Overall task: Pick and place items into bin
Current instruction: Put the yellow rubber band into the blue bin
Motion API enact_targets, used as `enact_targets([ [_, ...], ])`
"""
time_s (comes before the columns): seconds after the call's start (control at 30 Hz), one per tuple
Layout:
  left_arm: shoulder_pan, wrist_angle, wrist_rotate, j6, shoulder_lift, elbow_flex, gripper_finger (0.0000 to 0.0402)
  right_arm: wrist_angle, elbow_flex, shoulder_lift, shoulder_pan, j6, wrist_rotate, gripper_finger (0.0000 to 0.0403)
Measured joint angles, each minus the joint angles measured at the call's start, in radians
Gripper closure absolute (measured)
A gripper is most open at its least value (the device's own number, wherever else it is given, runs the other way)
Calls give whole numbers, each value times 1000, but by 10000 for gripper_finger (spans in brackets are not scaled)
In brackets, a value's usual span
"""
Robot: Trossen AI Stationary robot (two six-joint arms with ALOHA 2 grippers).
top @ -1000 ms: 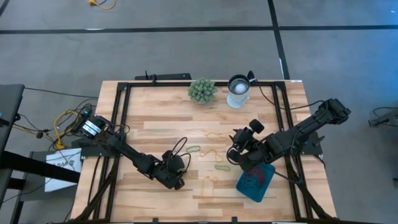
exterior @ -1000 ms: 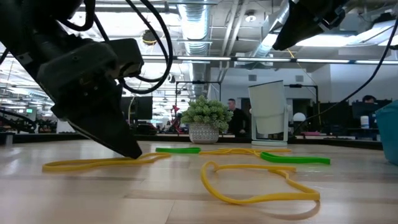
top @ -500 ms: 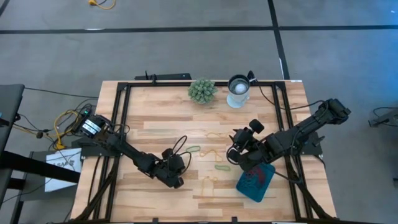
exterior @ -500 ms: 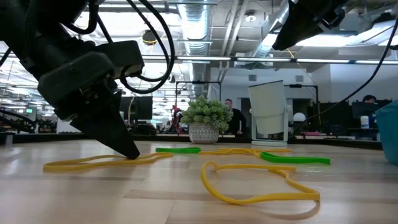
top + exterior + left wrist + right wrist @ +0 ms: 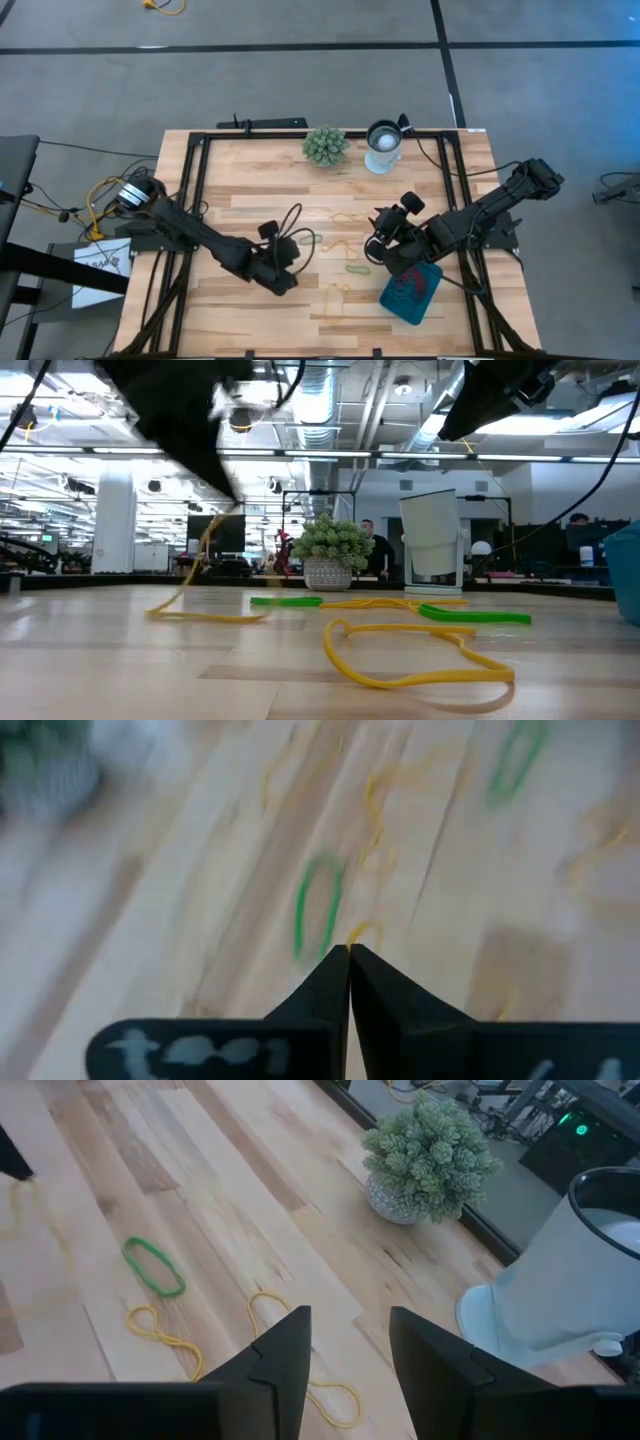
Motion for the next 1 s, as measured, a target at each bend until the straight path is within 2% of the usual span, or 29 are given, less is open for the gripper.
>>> enact_targets([
  [0.2,3,-7,-9,105,-1,83,401,55,-2,4,22,-27,-22,269],
  [0.3,4,-9,-24,133,-3,114,401,203,-28,29,35,-124,-66,270],
  [0.4,4,-8,-31,164,-3,131,401,462,-56,77,29,-293,-193,272],
  [0.5,4,-8,-35,184,-3,143,401,695,-68,152,6,-430,-241,275],
  [0.6,3,-5,-32,195,-3,149,401,840,-68,223,-37,-526,-260,276],
  [0.73,3,-5,-32,206,-3,149,401,986,-68,292,-103,-575,-380,279],
  [0.83,3,-6,-24,213,-3,149,402,1050,-68,320,-146,-596,-443,282],
  [1.0,3,-10,-24,219,-3,150,402,1053,-52,339,-190,-603,-575,285],
])
